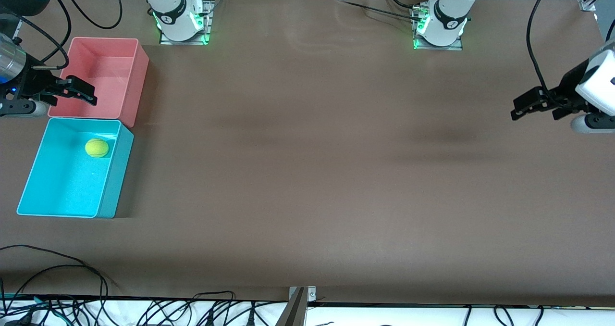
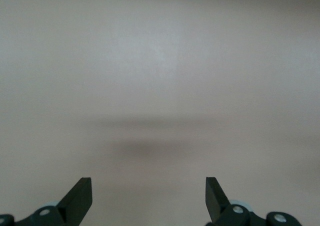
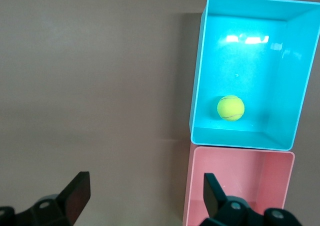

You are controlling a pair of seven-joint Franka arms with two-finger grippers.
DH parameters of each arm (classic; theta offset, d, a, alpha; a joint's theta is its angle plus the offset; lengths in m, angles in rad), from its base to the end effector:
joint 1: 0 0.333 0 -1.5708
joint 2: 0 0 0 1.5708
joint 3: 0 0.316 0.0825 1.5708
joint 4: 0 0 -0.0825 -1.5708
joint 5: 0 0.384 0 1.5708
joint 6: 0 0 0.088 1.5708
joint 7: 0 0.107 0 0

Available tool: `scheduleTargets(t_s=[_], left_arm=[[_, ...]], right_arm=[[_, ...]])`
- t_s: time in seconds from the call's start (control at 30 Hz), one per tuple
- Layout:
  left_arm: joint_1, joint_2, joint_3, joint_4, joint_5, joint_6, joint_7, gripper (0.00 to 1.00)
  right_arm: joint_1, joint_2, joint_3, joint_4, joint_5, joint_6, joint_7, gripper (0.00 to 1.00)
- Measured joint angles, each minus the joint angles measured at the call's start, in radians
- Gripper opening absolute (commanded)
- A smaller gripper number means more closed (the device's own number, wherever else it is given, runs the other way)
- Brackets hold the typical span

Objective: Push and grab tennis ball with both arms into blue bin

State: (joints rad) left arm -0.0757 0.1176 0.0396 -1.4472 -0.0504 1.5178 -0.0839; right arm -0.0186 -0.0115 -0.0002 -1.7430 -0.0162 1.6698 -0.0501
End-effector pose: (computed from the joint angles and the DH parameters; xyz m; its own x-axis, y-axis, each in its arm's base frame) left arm 0.5847 -0.0282 0.6111 0.9977 0.0450 -0.0505 0.0471 -0.9980 0.0416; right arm 0.5522 -0.0120 0.5577 0.9975 0.0329 -0.0624 0.0338 -0.9993 0.0129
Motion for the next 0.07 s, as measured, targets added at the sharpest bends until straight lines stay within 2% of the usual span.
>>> scheduleTargets(t_s=[0.07], left_arm=[[-0.003, -0.002, 0.000, -0.001, 0.000, -0.009, 0.000, 1.00]], right_arm=[[0.000, 0.000, -0.001, 0.000, 0.000, 0.000, 0.000, 1.00]])
